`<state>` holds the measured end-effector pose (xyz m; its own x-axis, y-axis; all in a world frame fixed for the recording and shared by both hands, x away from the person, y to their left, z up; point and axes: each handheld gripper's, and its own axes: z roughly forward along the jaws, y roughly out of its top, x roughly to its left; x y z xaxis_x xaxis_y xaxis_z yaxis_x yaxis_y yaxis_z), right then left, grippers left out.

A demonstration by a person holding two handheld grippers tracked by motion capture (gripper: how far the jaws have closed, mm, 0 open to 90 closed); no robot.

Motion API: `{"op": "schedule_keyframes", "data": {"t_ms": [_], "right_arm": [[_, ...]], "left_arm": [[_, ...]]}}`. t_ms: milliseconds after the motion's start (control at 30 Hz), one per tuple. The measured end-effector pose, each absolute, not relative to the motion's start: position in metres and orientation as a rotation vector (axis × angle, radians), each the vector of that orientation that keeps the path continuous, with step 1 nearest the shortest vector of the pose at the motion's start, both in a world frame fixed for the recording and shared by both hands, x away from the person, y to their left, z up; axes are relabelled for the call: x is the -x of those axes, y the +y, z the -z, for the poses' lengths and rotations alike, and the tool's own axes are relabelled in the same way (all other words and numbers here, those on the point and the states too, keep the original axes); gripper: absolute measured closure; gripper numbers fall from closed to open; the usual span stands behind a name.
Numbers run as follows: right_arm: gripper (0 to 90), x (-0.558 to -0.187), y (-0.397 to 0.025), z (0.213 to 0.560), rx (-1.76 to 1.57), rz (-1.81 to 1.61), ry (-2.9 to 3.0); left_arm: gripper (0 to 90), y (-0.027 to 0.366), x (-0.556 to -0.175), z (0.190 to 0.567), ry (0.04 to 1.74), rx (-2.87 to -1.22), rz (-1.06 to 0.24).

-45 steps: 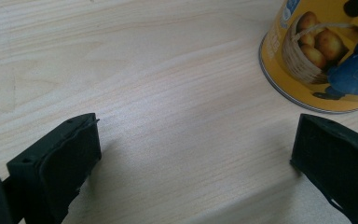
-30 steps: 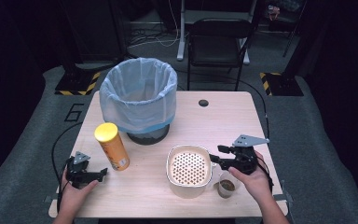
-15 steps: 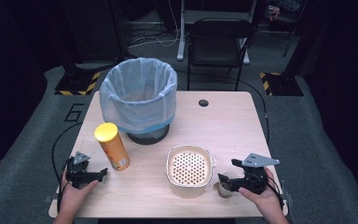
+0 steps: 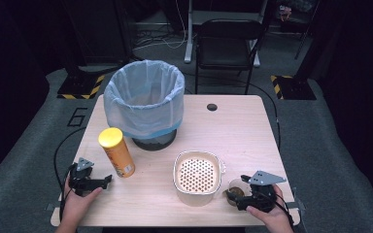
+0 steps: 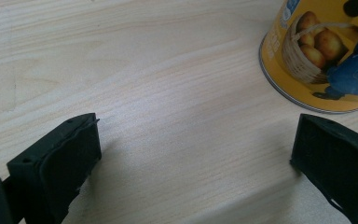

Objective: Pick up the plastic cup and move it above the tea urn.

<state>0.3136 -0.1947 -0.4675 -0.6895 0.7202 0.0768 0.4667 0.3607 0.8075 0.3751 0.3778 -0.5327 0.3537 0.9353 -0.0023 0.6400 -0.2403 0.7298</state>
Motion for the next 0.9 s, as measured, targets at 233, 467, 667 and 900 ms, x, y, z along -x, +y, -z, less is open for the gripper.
{"op": "schedule_keyframes", "data": {"t_ms": [233, 467, 667, 900], "right_arm": [[19.1, -0.312, -0.193, 0.483, -1.040, -1.208, 2.341], [27.0, -0.311, -0.193, 0.487, -1.030, -1.197, 2.351], [27.0, -0.310, -0.194, 0.485, -1.016, -1.191, 2.338], [28.6, -0.310, -0.194, 0.484, -0.996, -1.176, 2.326]], "left_arm": [[1.1, 0.378, -0.375, 0.533, 1.366, -1.976, -0.589], [1.0, 0.378, -0.375, 0.533, 1.368, -1.976, -0.588], [1.1, 0.378, -0.375, 0.533, 1.367, -1.976, -0.589], [1.1, 0.378, -0.375, 0.533, 1.368, -1.976, -0.588]]}}
